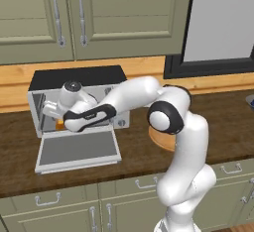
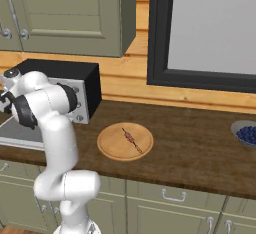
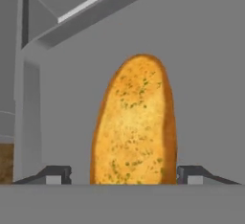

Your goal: Pick up the kebab skewer and baguette bread, and place them inside the toaster oven. Close the toaster oven door and start by setting the timer.

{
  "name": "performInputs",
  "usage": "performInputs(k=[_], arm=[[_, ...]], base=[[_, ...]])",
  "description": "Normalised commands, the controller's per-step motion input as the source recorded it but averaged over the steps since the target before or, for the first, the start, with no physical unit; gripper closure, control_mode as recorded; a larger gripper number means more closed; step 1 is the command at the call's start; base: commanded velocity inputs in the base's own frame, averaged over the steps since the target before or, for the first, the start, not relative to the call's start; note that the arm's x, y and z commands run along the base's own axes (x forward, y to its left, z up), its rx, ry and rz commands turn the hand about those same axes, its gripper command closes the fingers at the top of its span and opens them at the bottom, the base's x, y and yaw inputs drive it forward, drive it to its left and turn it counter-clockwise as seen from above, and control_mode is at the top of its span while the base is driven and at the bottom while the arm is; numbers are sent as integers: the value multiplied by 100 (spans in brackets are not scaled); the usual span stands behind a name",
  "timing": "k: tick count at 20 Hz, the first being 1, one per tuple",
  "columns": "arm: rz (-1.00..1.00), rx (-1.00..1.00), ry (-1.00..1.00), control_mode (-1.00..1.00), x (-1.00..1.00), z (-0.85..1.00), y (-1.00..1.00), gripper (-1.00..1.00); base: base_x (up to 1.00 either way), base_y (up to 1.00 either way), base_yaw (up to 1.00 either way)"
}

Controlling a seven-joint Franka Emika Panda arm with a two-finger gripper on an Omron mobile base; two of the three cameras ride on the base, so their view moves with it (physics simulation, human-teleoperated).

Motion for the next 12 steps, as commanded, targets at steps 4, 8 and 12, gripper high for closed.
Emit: performInputs(k=[4, 8, 12], arm=[[0, 0, 0, -100, -18, -1, -2, -100], [0, 0, 0, -100, -51, 6, -13, -100], [0, 0, 0, -100, -92, 28, -62, -100]], base=[[0, 0, 0], [0, 0, 0], [0, 0, 0]])
